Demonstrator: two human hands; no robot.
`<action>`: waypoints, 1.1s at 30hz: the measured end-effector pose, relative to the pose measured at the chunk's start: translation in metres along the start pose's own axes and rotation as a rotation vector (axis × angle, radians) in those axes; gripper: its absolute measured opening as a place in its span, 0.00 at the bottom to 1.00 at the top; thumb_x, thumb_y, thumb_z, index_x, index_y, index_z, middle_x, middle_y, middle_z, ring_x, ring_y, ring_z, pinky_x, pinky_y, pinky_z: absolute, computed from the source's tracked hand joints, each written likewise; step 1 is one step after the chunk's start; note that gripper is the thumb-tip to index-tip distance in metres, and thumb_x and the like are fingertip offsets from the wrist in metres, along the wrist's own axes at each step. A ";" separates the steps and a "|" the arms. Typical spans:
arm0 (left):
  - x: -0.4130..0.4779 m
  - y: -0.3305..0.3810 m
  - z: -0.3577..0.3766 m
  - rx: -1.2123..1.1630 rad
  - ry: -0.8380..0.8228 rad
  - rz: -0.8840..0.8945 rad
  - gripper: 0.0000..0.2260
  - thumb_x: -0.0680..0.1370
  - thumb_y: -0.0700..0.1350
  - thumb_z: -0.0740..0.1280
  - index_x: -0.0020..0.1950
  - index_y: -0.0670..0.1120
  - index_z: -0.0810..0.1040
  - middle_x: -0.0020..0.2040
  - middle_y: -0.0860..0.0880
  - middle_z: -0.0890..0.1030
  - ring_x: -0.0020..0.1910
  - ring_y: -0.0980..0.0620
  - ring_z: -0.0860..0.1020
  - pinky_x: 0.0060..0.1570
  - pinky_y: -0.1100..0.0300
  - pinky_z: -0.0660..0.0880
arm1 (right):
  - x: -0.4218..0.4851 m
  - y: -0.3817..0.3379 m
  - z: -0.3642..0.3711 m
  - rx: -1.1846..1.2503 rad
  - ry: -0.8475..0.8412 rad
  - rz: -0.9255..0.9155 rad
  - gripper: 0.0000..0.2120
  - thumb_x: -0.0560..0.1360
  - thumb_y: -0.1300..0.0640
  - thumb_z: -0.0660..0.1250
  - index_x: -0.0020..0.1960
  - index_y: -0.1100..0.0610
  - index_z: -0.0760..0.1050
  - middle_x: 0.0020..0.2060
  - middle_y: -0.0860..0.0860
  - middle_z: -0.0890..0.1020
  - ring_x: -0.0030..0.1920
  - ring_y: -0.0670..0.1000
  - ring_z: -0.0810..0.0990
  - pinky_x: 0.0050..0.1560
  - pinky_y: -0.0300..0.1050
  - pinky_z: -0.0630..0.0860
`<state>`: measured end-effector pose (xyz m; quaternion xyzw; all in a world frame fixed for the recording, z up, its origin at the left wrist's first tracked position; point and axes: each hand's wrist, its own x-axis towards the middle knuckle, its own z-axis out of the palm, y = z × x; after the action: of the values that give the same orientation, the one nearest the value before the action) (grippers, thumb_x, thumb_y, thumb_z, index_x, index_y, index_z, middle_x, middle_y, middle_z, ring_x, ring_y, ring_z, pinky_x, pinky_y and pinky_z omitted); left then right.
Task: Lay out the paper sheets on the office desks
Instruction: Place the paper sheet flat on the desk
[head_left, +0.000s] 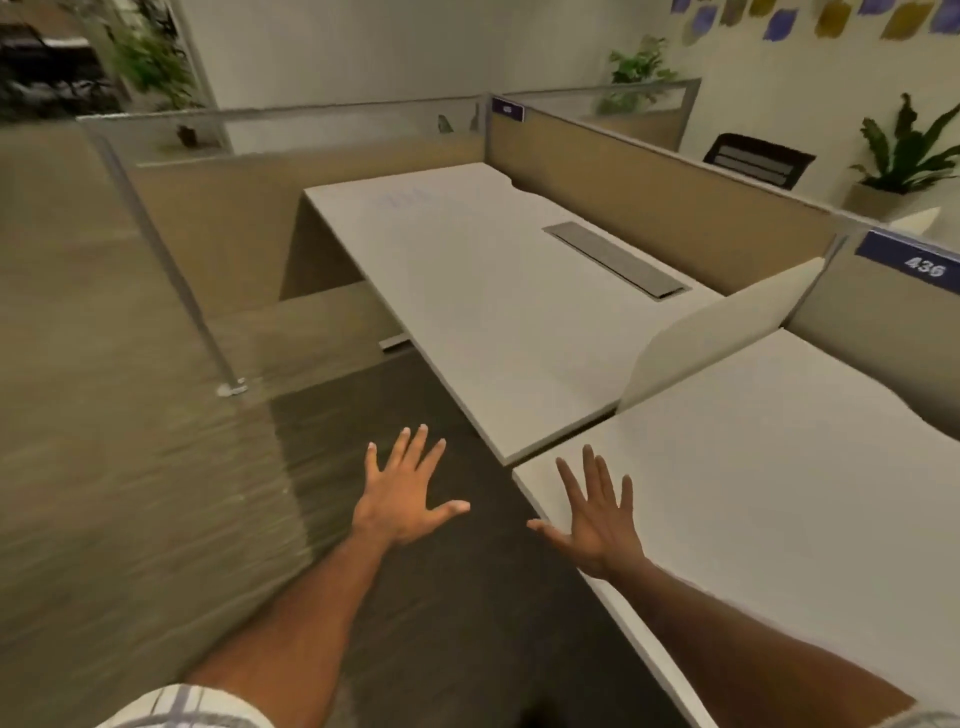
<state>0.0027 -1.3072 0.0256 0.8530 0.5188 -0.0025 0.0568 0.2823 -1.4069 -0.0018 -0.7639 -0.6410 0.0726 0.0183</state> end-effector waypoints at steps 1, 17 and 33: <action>0.002 -0.015 0.002 -0.007 0.006 -0.031 0.48 0.66 0.81 0.43 0.80 0.56 0.45 0.81 0.50 0.40 0.79 0.49 0.38 0.73 0.33 0.39 | 0.015 -0.013 0.002 -0.015 -0.012 -0.029 0.47 0.68 0.18 0.40 0.78 0.41 0.35 0.76 0.50 0.28 0.76 0.55 0.28 0.71 0.63 0.25; 0.174 -0.210 -0.048 0.032 0.004 -0.167 0.48 0.66 0.80 0.47 0.80 0.56 0.47 0.81 0.50 0.43 0.80 0.49 0.41 0.74 0.33 0.42 | 0.312 -0.167 -0.007 0.038 0.015 -0.231 0.44 0.70 0.21 0.40 0.79 0.42 0.37 0.78 0.51 0.31 0.77 0.54 0.30 0.75 0.64 0.32; 0.388 -0.394 -0.042 -0.035 0.000 -0.049 0.50 0.64 0.82 0.41 0.80 0.56 0.45 0.81 0.51 0.42 0.80 0.50 0.41 0.73 0.32 0.41 | 0.535 -0.281 0.010 0.025 -0.018 -0.130 0.42 0.71 0.22 0.38 0.78 0.41 0.35 0.77 0.50 0.31 0.77 0.54 0.30 0.74 0.63 0.29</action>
<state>-0.1690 -0.7799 0.0061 0.8390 0.5395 0.0051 0.0716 0.0962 -0.8322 -0.0246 -0.7198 -0.6883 0.0860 0.0267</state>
